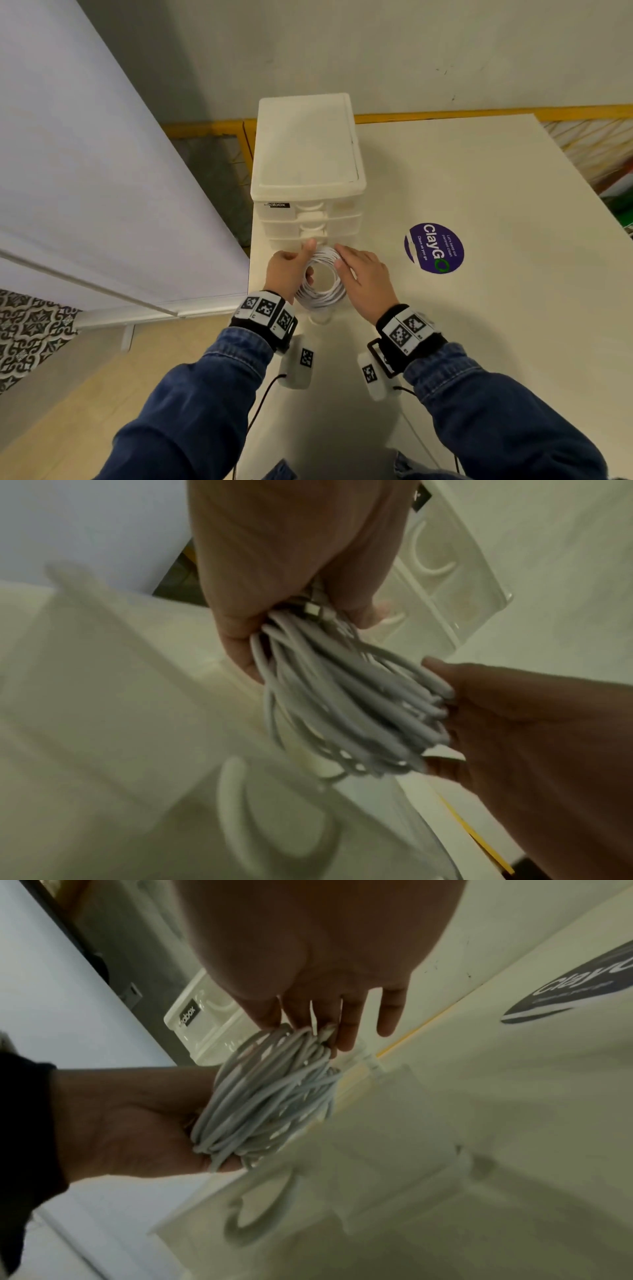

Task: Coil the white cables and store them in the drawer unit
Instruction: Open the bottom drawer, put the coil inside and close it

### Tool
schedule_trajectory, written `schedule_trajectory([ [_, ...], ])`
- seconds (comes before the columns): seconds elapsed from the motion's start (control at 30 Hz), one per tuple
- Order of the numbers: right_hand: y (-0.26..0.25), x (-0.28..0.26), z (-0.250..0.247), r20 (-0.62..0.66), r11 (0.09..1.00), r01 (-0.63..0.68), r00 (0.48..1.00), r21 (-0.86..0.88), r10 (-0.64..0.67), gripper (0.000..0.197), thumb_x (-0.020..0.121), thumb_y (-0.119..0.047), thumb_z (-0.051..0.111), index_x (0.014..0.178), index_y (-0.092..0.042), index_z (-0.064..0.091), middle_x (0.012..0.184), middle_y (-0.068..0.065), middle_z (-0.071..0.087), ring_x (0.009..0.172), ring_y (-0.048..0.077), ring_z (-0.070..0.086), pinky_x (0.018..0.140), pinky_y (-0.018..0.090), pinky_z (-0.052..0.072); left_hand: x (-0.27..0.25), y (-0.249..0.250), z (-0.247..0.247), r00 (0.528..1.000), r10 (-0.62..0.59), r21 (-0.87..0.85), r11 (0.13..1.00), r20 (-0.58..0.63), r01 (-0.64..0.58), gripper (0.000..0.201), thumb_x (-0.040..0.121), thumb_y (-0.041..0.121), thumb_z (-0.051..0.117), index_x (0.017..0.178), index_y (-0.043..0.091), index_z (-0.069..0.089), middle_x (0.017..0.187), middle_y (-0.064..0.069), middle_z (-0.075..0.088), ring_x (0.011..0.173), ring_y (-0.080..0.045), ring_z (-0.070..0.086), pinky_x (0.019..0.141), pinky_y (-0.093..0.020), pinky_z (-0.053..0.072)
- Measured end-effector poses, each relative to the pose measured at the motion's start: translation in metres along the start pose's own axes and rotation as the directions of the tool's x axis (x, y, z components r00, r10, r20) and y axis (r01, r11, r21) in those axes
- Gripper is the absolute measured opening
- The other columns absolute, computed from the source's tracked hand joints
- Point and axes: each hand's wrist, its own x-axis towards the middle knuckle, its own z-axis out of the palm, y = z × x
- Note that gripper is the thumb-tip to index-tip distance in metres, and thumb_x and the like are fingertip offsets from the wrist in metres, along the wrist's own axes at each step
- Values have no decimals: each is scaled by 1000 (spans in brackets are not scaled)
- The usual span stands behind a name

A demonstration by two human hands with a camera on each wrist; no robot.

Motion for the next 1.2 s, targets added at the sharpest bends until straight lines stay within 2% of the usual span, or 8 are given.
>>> schedule_trajectory([
  [0.17, 8, 0, 9, -61, 995, 34, 997, -91, -40, 36, 95, -27, 39, 130, -25, 47, 121, 1, 61, 112, 20, 50, 89, 34, 29, 4, -12, 11, 994, 46, 87, 995, -99, -37, 55, 83, 53, 58, 94, 0, 58, 61, -3, 66, 51, -11, 61, 55, -22, 44],
  [0.27, 8, 0, 10, -82, 986, 76, 993, -146, -88, 40, 92, -31, 34, 128, -22, 50, 115, 3, 65, 107, 23, 54, 87, 37, 33, 5, -14, 15, 991, 78, 140, 988, -106, -62, 44, 86, 51, 56, 98, 10, 49, 81, -11, 68, 71, -24, 65, 70, -35, 50],
  [0.37, 11, -2, 14, -65, 968, 89, 992, -235, -107, 45, 90, -35, 31, 126, -19, 53, 117, 1, 67, 104, 25, 57, 83, 39, 38, 2, -13, 15, 985, 154, 253, 959, -73, -131, 40, 90, 49, 51, 100, 11, 48, 95, -12, 67, 87, -30, 63, 81, -41, 51],
  [0.57, 14, 5, 16, -76, 932, 57, 993, -358, -90, 29, 89, -22, 49, 113, -16, 63, 94, 4, 73, 93, 29, 58, 76, 42, 39, 5, -10, 3, 959, 254, 507, 815, 127, -283, 35, 95, 34, 48, 106, 0, 49, 98, -18, 66, 90, -34, 62, 75, -35, 46],
  [0.73, 12, 11, 15, 90, 901, 62, 996, -430, -25, 34, 96, -28, 39, 126, -22, 52, 125, -2, 62, 112, 27, 48, 87, 42, 31, 4, -11, 8, 956, 261, 714, 643, 136, -277, 40, 99, 33, 39, 105, -3, 54, 102, -24, 66, 95, -39, 62, 78, -41, 45],
  [0.93, 10, 1, 6, 277, 949, 28, 959, -315, 64, 75, 86, -61, 39, 145, -20, 19, 154, 0, 26, 141, 24, 17, 114, 48, 12, 8, -21, 15, 957, 290, 555, 797, -6, -238, 35, 98, 26, 42, 105, -5, 58, 110, -22, 59, 97, -37, 59, 82, -40, 43],
  [1.0, 11, -1, 5, 294, 950, 46, 954, -310, 50, 87, 78, -69, 41, 146, -20, 15, 155, 0, 22, 140, 24, 19, 112, 46, 16, 6, -27, 18, 943, 332, 501, 821, -29, -273, 34, 99, 22, 39, 106, -6, 57, 112, -22, 56, 99, -36, 56, 86, -40, 43],
  [1.2, 13, 1, 17, 246, 930, 32, 967, -367, 64, 80, 83, -59, 48, 145, -19, 17, 154, -1, 23, 128, 26, 36, 100, 42, 29, 10, -35, 10, 908, 412, 603, 706, 77, -372, 23, 92, 6, 44, 102, -8, 60, 103, -27, 58, 93, -40, 56, 87, -45, 46],
])
